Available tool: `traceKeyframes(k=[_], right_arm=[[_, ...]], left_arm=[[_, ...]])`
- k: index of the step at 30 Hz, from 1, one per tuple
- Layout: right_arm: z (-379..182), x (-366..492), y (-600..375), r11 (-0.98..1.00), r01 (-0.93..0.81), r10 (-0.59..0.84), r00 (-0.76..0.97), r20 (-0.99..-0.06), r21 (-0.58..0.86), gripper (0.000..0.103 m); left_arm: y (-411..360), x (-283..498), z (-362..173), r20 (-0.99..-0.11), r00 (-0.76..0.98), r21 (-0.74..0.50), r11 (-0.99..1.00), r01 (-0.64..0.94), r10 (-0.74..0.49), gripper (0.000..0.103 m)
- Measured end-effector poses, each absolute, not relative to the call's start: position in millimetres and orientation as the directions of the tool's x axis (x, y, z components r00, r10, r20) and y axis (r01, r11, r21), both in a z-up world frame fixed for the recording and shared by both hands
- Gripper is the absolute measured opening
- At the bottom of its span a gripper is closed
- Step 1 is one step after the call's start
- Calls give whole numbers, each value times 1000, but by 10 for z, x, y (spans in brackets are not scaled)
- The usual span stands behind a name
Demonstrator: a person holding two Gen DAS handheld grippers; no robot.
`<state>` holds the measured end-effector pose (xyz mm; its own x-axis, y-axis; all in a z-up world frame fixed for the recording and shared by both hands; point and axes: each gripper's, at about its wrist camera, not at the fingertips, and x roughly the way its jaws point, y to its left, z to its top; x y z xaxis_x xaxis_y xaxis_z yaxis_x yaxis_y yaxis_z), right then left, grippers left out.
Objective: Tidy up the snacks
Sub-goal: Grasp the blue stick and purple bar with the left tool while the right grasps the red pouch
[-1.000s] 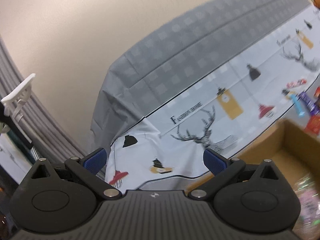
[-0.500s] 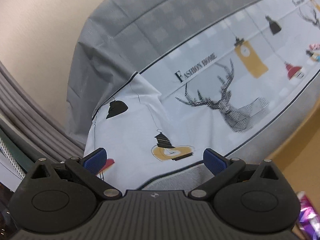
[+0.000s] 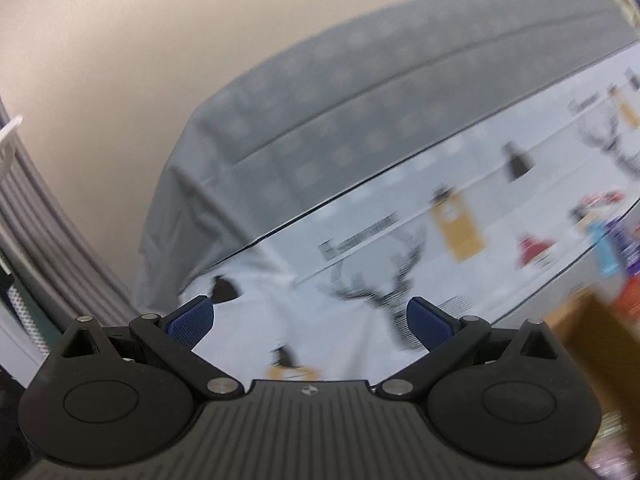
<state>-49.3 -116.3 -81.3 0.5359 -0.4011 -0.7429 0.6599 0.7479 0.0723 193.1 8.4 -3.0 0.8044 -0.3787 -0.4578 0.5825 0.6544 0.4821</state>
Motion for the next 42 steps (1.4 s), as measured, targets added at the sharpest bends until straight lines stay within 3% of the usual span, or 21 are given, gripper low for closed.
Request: traceKeyframes(k=[6, 10, 18, 22, 29, 30, 35, 37, 40, 41, 42], right_arm=[[-807, -940, -1614, 673, 736, -482, 510, -713, 71, 94], [-957, -1146, -2076, 620, 781, -515, 480, -710, 79, 94], [-1500, -997, -3093, 666, 746, -503, 475, -722, 27, 97], [-1931, -784, -3680, 691, 722, -472, 437, -766, -14, 97], [-2613, -359, -4219, 787, 615, -306, 450, -839, 43, 98], [-2678, -290, -4235, 802, 597, -312, 450, -837, 22, 103], [-2735, -108, -4331, 831, 556, -330, 511, -794, 12, 103], [-2752, -85, -4349, 838, 545, -332, 525, -784, 11, 103], [-2752, -150, -4314, 841, 541, -337, 537, -773, 9, 100], [-2755, -183, -4297, 839, 543, -341, 543, -767, 11, 92], [-2739, -205, -4251, 843, 537, -339, 556, -759, 17, 72]], left_arm=[[-677, 1302, 109, -582, 675, 348, 611, 710, -453, 103], [-1278, 1049, -38, -638, 616, 330, 559, 761, -462, 103], [-2491, 1120, -896, -836, 395, 152, 531, 834, -381, 103], [-2991, 1201, -1315, -873, 355, 110, 576, 810, -333, 103], [-3701, 1366, -2028, -943, 224, 18, 636, 771, -245, 102], [-3749, 1378, -2094, -947, 218, 17, 639, 769, -238, 102], [-3944, 1475, -2384, -958, 213, 27, 674, 738, -195, 102], [-3950, 1496, -2419, -959, 214, 23, 699, 715, -187, 96], [-3927, 1468, -2348, -941, 274, 54, 710, 702, -199, 65], [-3915, 1462, -2310, -939, 272, 44, 708, 705, -212, 38], [-3899, 1466, -2278, -941, 259, 28, 710, 704, -219, 20]])
